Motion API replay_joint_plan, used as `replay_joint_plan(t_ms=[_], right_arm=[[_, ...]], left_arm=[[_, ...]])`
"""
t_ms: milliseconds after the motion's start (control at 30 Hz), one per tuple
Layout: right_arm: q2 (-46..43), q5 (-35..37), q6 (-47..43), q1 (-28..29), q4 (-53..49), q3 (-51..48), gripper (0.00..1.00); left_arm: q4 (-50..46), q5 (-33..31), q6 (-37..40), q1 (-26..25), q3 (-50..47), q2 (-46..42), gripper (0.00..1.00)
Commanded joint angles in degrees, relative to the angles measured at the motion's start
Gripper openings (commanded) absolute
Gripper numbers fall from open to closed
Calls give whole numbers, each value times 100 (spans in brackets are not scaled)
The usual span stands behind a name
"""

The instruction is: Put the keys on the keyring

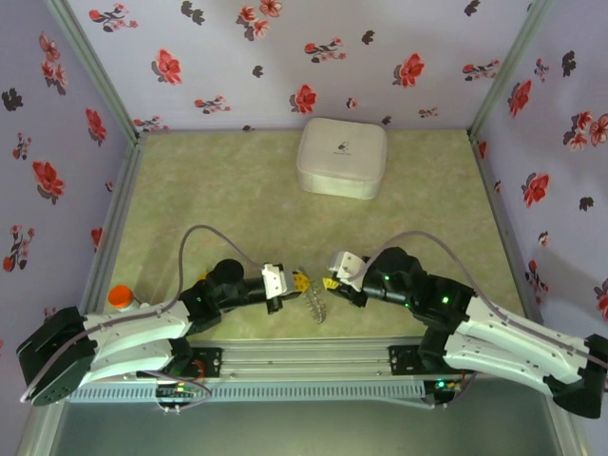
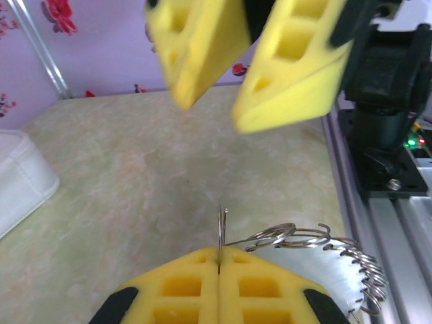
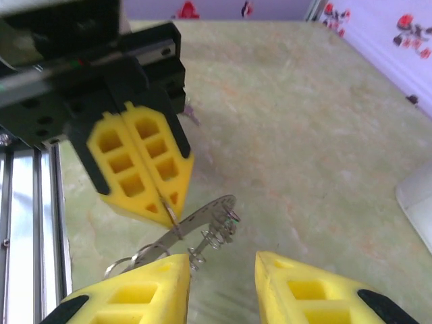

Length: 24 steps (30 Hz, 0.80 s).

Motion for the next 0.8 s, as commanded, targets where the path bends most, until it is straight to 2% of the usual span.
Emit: replay_joint_plan(t_ms=[0, 300, 767], right_arm=[[256, -139, -119, -11, 84, 119, 34], [778, -998, -359, 33, 30, 266, 34], [1074, -1172, -379, 64, 193, 325, 19]], left_arm=[[207, 426, -47, 24, -82, -115, 0], [171, 458, -19, 25, -69, -148, 0], [185, 468, -92, 36, -81, -128, 0]])
